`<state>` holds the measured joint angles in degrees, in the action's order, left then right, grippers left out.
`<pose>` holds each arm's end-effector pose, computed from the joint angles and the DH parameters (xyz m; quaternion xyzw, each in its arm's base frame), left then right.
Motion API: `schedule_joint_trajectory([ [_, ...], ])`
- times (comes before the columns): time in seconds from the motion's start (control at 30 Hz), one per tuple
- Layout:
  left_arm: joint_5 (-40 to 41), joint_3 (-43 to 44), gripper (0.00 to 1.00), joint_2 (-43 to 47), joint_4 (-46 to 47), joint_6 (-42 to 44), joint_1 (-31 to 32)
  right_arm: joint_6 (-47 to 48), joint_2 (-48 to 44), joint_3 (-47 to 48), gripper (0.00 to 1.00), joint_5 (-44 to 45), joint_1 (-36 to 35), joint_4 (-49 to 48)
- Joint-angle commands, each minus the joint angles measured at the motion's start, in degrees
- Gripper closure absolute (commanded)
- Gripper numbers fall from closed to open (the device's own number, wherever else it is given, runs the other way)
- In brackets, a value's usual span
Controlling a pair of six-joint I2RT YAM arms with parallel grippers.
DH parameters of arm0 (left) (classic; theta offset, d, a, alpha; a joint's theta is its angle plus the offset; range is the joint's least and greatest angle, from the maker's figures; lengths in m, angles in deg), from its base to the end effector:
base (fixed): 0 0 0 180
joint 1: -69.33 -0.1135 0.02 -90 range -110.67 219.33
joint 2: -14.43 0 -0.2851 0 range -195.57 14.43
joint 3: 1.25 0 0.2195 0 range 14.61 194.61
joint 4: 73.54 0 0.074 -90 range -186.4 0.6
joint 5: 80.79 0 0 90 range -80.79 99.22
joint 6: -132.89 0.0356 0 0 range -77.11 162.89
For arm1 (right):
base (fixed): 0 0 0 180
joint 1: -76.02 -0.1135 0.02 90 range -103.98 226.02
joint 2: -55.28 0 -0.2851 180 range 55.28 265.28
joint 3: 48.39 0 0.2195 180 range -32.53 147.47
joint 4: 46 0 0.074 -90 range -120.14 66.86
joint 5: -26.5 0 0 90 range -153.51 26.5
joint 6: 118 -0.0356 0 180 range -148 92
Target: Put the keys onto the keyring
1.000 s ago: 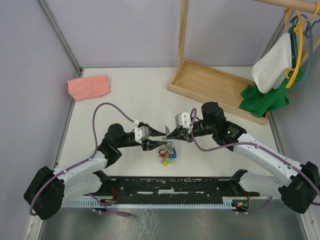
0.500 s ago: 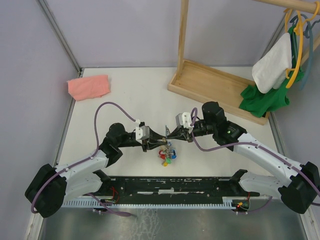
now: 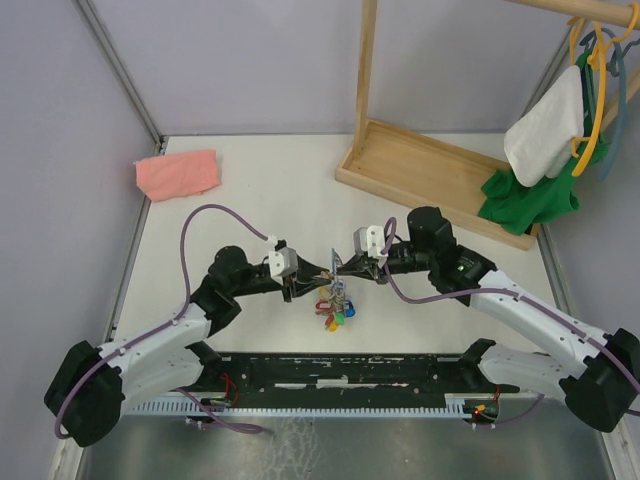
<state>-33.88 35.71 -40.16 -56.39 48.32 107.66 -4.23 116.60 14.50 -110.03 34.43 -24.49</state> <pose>0.1136 -0.1208 0.2785 0.4861 0.5165 -0.4355 0.5543 0.1288 0.1489 0.3360 -0.5970 0.5108 0.4012 0.4709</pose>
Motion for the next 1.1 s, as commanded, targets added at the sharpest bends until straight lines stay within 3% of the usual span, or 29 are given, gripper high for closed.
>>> schedule_joint_trajectory([
  [0.0, 7.6, 3.6, 0.97, 2.8, -5.7, 3.3, -0.1, -0.7, -2.4, -0.4, 0.99, 1.9, 0.2, -5.4],
  [0.2, 13.7, 5.3, 0.97, 5.0, -12.0, 7.7, 2.6, -1.0, -1.6, -0.7, 0.99, 1.6, 0.2, -4.5],
  [0.37, 14.8, 5.6, 0.96, 3.4, -14.4, 8.2, 4.0, -5.1, -3.1, -3.4, 0.99, 3.9, 0.2, -13.0],
  [0.53, 14.3, 2.9, 0.70, 6.4, -11.4, 9.1, 4.0, -1.7, -2.7, -1.4, 0.99, 2.8, 0.2, -7.5],
  [0.8, 10.2, -0.4, 0.51, 10.1, -6.6, 13.5, 4.0, 0.1, -2.8, 0.1, 0.99, 1.6, 0.3, -5.0],
  [0.93, 8.7, -1.0, 0.48, 10.8, -4.9, 14.9, 4.1, -0.2, -2.9, 0.0, 0.99, 1.0, 0.3, -5.4],
  [1.07, 7.2, -0.6, 0.51, 9.3, -1.6, 13.7, 4.1, -1.0, -3.0, -0.3, 0.99, 1.0, 0.3, -6.6],
])
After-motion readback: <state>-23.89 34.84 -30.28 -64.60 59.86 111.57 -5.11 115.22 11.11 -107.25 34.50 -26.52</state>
